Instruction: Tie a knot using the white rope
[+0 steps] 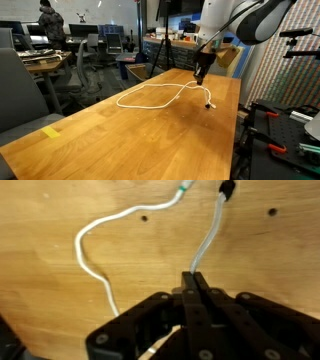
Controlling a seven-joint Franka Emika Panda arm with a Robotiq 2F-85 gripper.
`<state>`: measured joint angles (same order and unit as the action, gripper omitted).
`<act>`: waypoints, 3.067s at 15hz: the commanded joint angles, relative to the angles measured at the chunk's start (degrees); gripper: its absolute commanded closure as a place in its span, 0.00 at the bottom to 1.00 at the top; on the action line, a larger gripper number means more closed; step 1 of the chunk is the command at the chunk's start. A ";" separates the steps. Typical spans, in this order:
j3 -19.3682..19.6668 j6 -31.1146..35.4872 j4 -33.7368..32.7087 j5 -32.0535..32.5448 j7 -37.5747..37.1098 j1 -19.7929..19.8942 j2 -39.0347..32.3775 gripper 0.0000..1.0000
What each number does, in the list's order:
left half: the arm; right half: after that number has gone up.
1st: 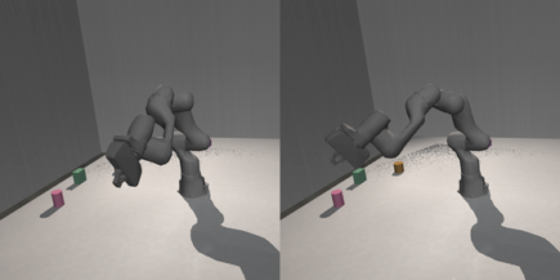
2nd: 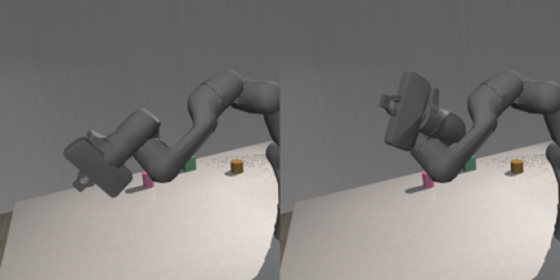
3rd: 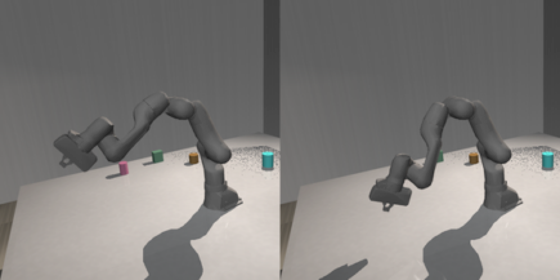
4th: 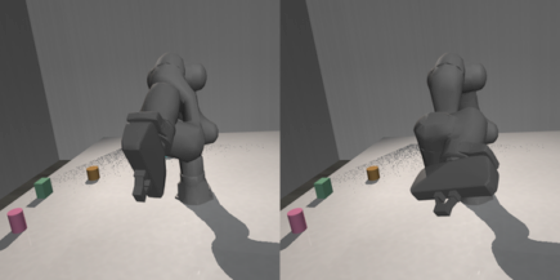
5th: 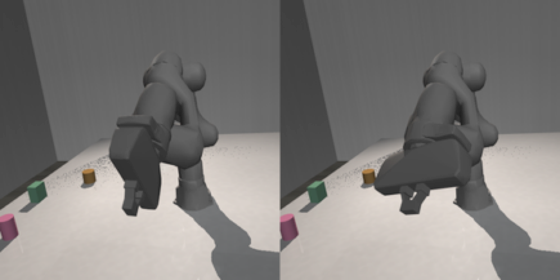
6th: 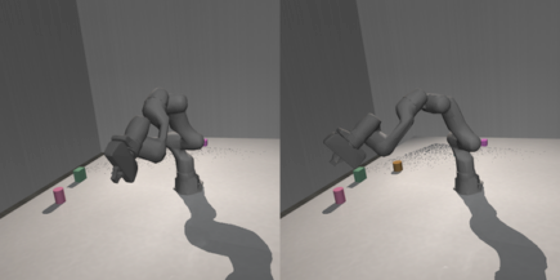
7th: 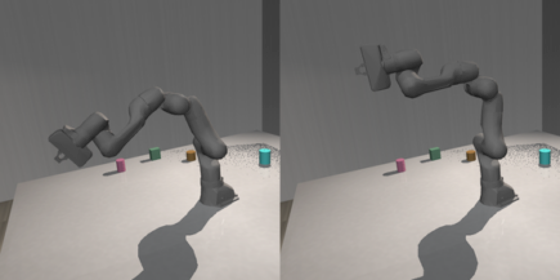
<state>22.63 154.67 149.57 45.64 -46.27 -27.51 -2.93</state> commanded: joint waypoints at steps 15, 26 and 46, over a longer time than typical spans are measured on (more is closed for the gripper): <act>-9.94 -19.77 3.75 11.18 2.63 35.15 9.40 0.70; -14.80 -13.09 -1.33 -22.15 13.14 21.81 6.10 0.02; -24.96 -19.39 -8.23 -48.20 8.04 20.54 -8.29 0.00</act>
<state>-0.78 137.63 145.47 -0.33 -31.94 -5.55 -6.01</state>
